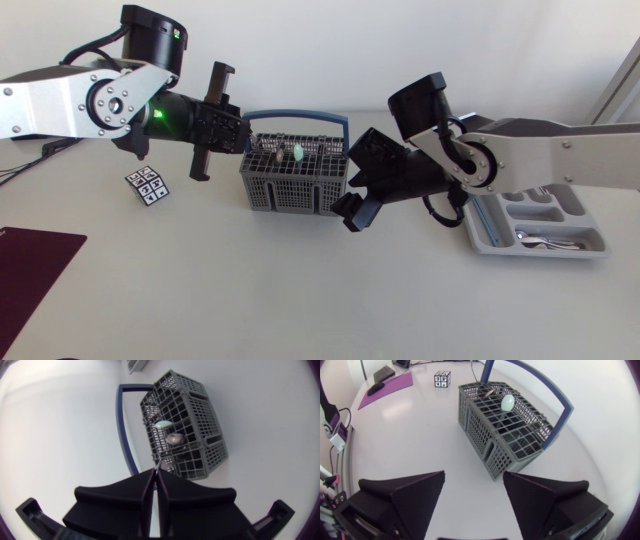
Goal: Transfer all utensils from the basket to the drawer tray.
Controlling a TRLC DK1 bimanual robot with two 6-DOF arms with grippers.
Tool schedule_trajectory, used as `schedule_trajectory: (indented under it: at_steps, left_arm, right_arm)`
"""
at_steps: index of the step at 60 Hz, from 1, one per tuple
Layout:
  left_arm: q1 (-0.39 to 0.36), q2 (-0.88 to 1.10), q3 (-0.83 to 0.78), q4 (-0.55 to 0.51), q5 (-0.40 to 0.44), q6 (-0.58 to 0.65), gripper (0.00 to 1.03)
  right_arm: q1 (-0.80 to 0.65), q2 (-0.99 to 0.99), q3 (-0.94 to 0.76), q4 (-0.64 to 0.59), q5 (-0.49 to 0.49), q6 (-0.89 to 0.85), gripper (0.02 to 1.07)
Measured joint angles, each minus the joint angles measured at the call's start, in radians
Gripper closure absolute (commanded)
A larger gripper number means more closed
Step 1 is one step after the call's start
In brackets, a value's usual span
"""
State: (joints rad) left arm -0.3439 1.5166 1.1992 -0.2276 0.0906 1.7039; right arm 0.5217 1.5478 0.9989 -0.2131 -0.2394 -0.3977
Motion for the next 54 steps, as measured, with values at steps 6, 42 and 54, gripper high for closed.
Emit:
schedule_trajectory:
  at_steps: [6,42,54]
  left_arm:
    - [-0.002,-0.010,0.000,-0.023,0.000,0.000,1.00]
    - [-0.011,-0.014,0.125,-0.212,-0.003,0.003,1.00]
    - [-0.011,0.017,0.217,-0.298,-0.003,0.000,1.00]
  right_arm:
    - [0.000,-0.008,-0.003,0.000,0.000,0.000,0.23]
    - [0.001,-0.042,-0.019,-0.008,0.000,0.000,0.23]
    - [0.001,-0.044,-0.019,-0.011,0.000,0.000,0.23]
